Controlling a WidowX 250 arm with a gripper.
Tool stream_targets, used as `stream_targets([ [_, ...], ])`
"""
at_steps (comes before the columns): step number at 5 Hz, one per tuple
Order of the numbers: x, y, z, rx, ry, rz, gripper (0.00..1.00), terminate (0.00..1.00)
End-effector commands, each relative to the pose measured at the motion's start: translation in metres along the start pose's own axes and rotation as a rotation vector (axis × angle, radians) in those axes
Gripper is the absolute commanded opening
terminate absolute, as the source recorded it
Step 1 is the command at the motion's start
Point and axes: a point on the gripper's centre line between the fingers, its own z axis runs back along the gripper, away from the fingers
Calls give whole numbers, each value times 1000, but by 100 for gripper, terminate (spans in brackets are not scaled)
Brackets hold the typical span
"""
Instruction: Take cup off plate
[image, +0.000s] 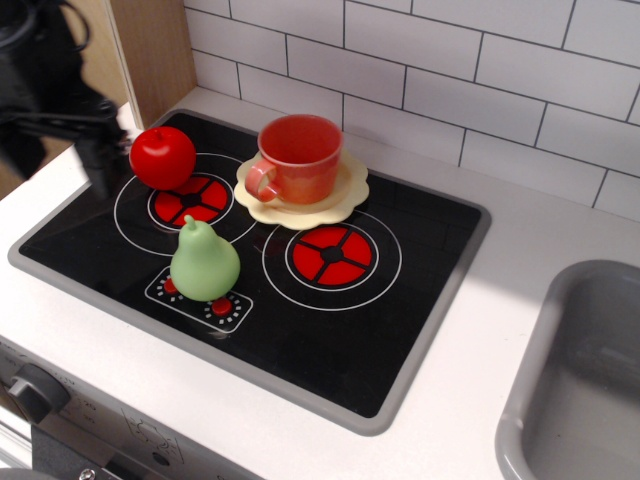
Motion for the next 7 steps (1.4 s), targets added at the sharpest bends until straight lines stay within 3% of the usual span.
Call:
stream_targets([
  [1,33,-34,11,-19,-76,-150,100,0],
  [2,37,-53,4,-56,-91,-250,100,0],
  [3,37,-68,1,-101,-61,-342,100,0],
  [7,45,-90,-26,-83,-47,-356,100,0],
])
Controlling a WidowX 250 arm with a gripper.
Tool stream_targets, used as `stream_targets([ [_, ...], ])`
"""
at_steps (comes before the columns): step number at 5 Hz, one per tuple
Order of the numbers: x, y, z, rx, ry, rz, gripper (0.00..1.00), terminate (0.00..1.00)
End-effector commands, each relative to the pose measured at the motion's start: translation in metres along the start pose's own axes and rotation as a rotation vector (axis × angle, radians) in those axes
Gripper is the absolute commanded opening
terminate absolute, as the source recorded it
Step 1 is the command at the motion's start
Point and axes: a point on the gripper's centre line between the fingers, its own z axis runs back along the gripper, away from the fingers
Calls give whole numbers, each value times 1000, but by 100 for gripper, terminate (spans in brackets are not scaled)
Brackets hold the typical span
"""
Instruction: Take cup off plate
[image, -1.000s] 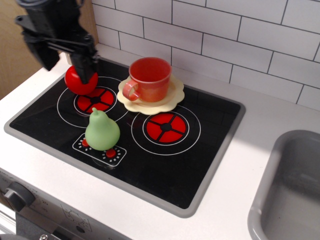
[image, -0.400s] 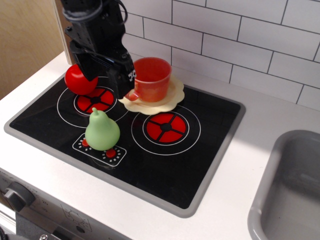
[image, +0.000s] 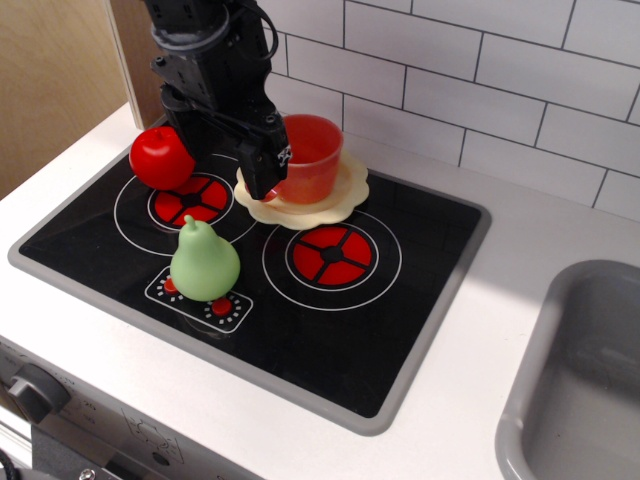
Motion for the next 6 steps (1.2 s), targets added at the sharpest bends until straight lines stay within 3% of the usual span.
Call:
stream_targets([
  [1,8,-10,-17,40,-16,-12,100,0],
  [2,11,-12,-22,64,-77,-12,0,0],
  [4,16,-8,-9,92,-125,29,0,0],
  [5,19,-5,10,88,-154,52,0,0],
  [6,15,-10,24,35,-175,48,0,0],
])
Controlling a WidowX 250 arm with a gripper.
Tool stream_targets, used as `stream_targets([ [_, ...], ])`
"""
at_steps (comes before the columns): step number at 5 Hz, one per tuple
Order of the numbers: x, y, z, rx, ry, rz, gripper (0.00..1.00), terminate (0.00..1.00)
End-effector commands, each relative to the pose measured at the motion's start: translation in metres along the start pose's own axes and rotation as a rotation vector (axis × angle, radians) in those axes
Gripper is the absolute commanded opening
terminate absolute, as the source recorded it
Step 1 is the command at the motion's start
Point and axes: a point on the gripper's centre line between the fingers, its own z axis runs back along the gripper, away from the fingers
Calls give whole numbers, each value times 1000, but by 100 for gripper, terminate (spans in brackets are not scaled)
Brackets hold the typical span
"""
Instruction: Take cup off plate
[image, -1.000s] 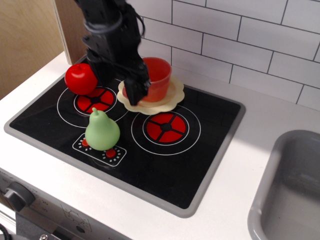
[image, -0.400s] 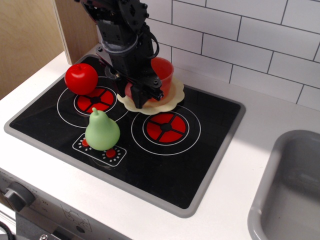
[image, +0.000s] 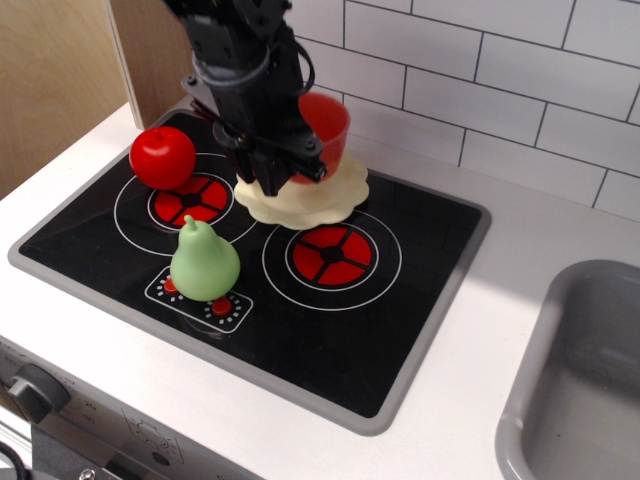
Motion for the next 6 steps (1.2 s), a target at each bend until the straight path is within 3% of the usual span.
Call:
stream_targets([
  [1,-4,-16,37,-89,-93,13,0,0],
  [3,-45,-49,48,-147,-33,-42,0,0],
  [6,-84,-65,26,-132,6,-89,0,0],
])
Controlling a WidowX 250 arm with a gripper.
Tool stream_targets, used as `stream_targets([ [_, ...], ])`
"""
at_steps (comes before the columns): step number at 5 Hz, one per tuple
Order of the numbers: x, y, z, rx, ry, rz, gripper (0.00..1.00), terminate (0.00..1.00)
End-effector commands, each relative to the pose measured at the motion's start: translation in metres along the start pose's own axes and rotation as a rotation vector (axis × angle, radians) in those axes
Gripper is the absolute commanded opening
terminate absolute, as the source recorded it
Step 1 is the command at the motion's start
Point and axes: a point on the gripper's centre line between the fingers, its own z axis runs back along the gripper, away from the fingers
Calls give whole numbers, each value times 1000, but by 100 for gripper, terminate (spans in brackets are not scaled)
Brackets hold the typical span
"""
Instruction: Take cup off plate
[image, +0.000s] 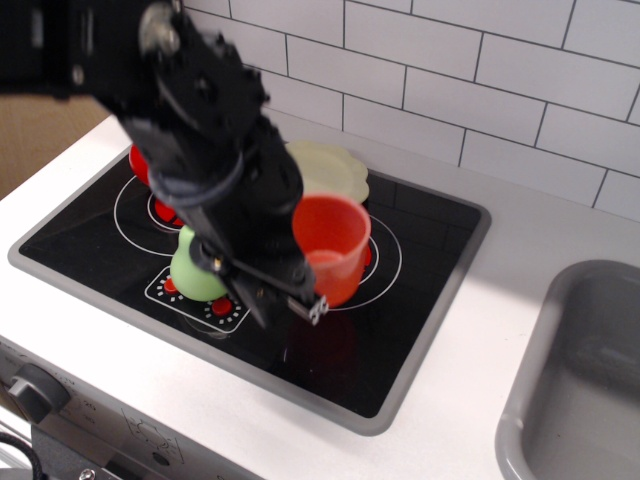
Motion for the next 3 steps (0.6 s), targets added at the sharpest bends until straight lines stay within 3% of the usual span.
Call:
stream_targets([
  [1,-8,1,-5,20,-19,-12,0,0],
  [2,-7,2,-3,22,-25,-4,0,0],
  [3,-5,4,0,40,-13,7,100,0],
])
